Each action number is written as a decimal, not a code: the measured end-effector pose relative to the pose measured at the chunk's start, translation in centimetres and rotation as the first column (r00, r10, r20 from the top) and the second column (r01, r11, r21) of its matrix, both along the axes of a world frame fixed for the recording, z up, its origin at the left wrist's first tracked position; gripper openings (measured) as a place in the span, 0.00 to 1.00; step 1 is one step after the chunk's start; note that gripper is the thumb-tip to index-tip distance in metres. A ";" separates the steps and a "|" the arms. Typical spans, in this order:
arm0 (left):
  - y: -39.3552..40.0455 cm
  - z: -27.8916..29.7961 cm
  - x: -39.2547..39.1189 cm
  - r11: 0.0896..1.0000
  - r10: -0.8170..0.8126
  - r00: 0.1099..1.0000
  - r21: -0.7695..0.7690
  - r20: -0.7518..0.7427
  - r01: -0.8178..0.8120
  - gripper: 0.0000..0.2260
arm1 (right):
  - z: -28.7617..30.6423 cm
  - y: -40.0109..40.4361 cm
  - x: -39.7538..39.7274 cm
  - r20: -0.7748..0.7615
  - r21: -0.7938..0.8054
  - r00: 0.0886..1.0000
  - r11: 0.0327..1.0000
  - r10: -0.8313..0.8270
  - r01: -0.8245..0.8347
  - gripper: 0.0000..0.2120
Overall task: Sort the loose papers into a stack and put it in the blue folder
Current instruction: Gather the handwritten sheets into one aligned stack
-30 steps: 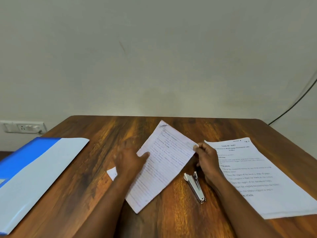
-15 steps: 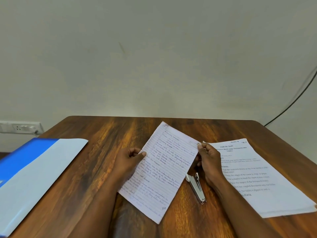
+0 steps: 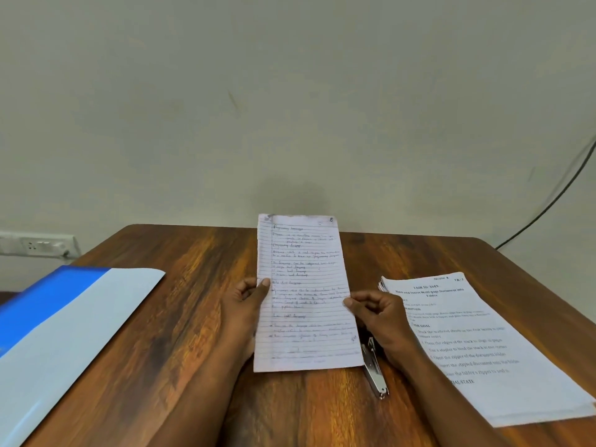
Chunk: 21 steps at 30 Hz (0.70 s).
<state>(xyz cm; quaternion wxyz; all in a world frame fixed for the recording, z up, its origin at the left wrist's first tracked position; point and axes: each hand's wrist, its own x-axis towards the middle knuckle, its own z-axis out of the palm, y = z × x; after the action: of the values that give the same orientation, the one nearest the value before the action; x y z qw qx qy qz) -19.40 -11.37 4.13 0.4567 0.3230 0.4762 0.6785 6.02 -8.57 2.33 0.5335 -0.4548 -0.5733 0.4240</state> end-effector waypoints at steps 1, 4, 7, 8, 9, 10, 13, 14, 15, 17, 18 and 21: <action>0.0 0.2 0.4 1.000 -0.013 1.000 0.006 -0.002 0.013 0.05 | 0.0 0.0 0.1 -0.028 -0.011 0.999 1.000 -0.023 0.022 0.07; -0.3 0.4 1.4 0.998 -0.042 0.999 0.039 -0.002 0.042 0.04 | 0.4 0.0 0.3 -0.095 -0.045 0.989 0.993 -0.114 0.110 0.07; -0.5 0.3 2.2 0.994 -0.091 0.996 0.061 -0.017 0.092 0.05 | 1.3 0.2 1.1 -0.173 -0.105 0.967 0.979 -0.188 0.172 0.08; -0.7 0.2 2.5 0.992 -0.110 0.993 0.065 -0.034 0.112 0.05 | 1.6 0.3 1.6 -0.165 -0.118 0.966 0.976 -0.200 0.182 0.08; -0.8 0.2 2.8 0.988 -0.135 0.989 0.065 -0.052 0.138 0.06 | 2.0 0.4 2.1 -0.142 -0.128 0.969 0.975 -0.202 0.184 0.08; -0.9 0.3 3.2 0.984 -0.165 0.984 0.063 -0.063 0.169 0.07 | 2.4 0.4 2.8 -0.108 -0.141 0.974 0.973 -0.197 0.181 0.08; -1.4 0.8 4.3 0.965 -0.256 0.965 0.051 -0.053 0.259 0.08 | 4.6 -0.4 5.2 -0.025 -0.182 0.991 0.975 -0.133 0.127 0.08; -1.6 1.0 4.8 0.955 -0.292 0.955 0.047 -0.044 0.294 0.08 | 5.4 -0.8 6.3 0.013 -0.189 0.993 0.975 -0.118 0.119 0.08; -1.9 1.2 5.4 0.944 -0.326 0.945 0.040 -0.038 0.327 0.08 | 6.1 -1.3 7.3 0.058 -0.192 0.992 0.974 -0.112 0.121 0.06; -2.1 1.4 7.2 0.927 -0.374 0.925 -0.002 -0.059 0.375 0.08 | 7.0 -2.2 9.6 0.139 -0.196 0.982 0.968 -0.131 0.157 0.03; -2.1 1.4 8.1 0.921 -0.389 0.917 -0.036 -0.086 0.387 0.08 | 7.2 -2.5 10.6 0.159 -0.197 0.975 0.963 -0.153 0.183 0.03; -1.9 1.5 11.5 0.900 -0.435 0.892 -0.076 -0.123 0.429 0.08 | 7.3 -3.4 13.6 0.216 -0.208 0.947 0.937 -0.237 0.281 0.03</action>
<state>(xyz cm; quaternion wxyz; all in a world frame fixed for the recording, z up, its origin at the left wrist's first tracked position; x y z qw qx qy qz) -7.89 -13.28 5.62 0.5695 0.4558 0.4384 0.5250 19.65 -11.94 9.60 0.4707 -0.6245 -0.5015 0.3701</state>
